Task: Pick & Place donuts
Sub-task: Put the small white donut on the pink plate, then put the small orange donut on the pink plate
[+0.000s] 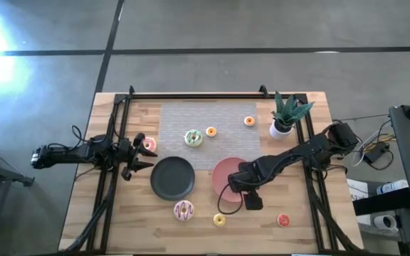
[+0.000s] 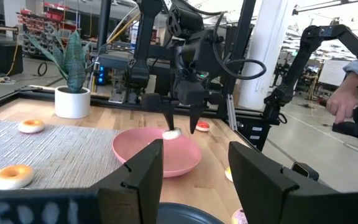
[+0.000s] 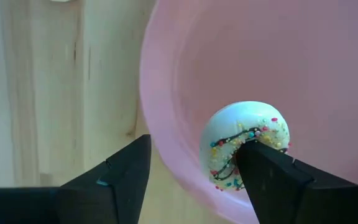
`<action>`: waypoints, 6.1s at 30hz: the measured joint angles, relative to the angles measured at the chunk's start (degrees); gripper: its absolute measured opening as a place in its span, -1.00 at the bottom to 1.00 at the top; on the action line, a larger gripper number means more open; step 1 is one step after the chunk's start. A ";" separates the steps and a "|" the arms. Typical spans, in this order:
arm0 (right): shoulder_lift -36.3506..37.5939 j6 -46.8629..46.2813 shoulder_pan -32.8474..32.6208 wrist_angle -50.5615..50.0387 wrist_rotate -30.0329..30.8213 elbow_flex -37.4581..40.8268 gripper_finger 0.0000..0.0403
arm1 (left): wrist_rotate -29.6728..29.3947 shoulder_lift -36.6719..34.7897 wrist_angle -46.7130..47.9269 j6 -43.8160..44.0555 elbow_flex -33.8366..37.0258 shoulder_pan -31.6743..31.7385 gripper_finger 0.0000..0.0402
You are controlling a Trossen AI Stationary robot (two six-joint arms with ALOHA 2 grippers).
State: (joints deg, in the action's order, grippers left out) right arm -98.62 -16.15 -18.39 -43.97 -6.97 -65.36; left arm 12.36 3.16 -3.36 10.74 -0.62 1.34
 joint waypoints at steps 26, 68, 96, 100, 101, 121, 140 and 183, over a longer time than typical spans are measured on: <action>0.54 -0.65 0.02 0.99 5.67 0.00 0.11 | -5.05 22.54 -21.04 51.37 -2.32 -0.11 -0.22; 3.31 -5.73 0.00 5.51 5.93 0.00 0.11 | -10.15 102.34 -23.11 0.60 -57.47 -6.51 -0.22; 2.88 -6.37 -0.11 5.23 4.53 2.05 0.11 | -5.84 118.39 -24.00 8.20 -68.78 -8.49 -0.22; 3.53 -6.40 -0.21 4.46 3.93 2.08 0.11 | -5.79 118.07 -24.00 8.79 -68.74 -8.85 -0.22; 4.09 -6.40 -0.22 4.43 3.95 2.08 0.11 | -5.79 117.68 -23.76 8.68 -68.70 -8.94 -0.22; 13.32 -34.38 -18.96 -0.52 -1.02 10.75 0.11 | -12.75 104.79 -2.79 -1.90 -68.46 -10.84 -0.22; 8.10 -58.40 -31.59 0.02 0.99 15.83 -0.09 | -12.72 104.45 -2.12 0.06 -68.35 -10.88 -0.22; 5.53 -40.76 0.50 12.63 10.98 10.69 -0.91 | -29.00 68.30 11.16 14.13 -44.29 -11.32 -0.22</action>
State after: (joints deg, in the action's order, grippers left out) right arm -93.09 -56.91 -17.89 -31.34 4.00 -54.68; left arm -16.64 71.46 7.80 24.87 -44.91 -9.98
